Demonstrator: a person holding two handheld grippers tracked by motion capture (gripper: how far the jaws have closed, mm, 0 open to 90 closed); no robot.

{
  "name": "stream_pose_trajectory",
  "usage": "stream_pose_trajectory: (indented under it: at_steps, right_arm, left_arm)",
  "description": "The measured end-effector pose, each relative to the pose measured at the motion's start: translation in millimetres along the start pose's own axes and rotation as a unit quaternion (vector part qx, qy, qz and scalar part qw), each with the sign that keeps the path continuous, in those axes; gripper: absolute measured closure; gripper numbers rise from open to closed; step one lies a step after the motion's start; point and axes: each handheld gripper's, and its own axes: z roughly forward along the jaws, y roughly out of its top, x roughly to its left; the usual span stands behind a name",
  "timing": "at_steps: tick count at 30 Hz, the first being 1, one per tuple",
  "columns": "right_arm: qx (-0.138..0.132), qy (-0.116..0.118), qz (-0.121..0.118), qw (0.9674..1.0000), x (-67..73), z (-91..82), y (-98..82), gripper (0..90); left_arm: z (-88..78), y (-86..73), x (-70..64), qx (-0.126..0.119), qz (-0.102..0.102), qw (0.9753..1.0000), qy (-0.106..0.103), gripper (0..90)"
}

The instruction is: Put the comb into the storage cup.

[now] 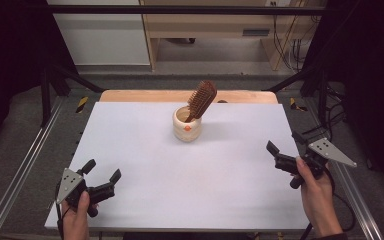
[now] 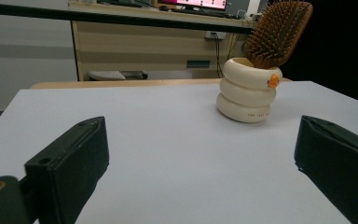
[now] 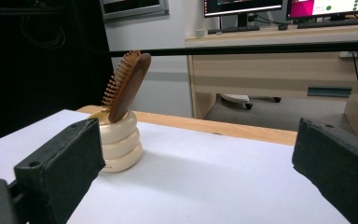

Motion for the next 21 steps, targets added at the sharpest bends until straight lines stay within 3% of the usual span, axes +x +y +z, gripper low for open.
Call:
stream_pose_trajectory:
  at_steps: [21]
  right_arm:
    - [0.012,-0.012,0.006,0.9998,-8.0,-8.8,-27.9,1.9]
  left_arm:
    - [0.2,-0.5,0.7,0.002,0.001,1.0,0.001,3.2]
